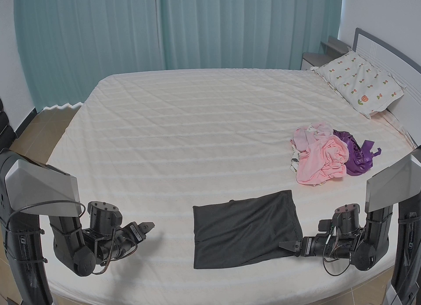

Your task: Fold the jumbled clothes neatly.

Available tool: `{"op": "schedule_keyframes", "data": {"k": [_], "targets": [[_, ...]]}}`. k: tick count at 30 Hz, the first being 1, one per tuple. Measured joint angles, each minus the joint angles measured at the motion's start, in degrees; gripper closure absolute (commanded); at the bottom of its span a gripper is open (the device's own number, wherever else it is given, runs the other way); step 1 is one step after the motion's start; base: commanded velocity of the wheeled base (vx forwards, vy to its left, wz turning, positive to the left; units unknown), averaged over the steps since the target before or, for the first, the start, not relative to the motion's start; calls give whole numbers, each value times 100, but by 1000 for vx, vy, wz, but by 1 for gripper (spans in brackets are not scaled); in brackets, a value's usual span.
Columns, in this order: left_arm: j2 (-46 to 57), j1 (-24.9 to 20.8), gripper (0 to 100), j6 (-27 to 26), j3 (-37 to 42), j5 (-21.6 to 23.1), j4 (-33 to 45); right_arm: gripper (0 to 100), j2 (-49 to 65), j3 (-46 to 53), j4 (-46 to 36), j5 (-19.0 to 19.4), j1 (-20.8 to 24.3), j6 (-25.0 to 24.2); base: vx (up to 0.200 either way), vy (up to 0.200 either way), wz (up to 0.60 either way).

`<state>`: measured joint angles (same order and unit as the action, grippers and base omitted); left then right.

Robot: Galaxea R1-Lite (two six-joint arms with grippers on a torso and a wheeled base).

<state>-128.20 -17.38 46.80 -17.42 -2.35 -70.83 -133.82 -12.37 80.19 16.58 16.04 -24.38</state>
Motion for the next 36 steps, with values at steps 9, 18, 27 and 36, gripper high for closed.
{"op": "schedule_keyframes", "data": {"k": [9,18,27,36], "targets": [[-2,0,0,2,-11,1,0,100,-201,-39,15,-9,85,60,0,0,0],[-2,5,0,2,-16,1,0,100,-213,119,17,-9,-61,255,0,0,0],[0,0,0,2,-10,0,0,100,-210,469,516,-7,-188,341,0,0,0],[2,-2,0,2,1,0,0,100,-229,816,627,-7,-375,690,0,0,0]]}}
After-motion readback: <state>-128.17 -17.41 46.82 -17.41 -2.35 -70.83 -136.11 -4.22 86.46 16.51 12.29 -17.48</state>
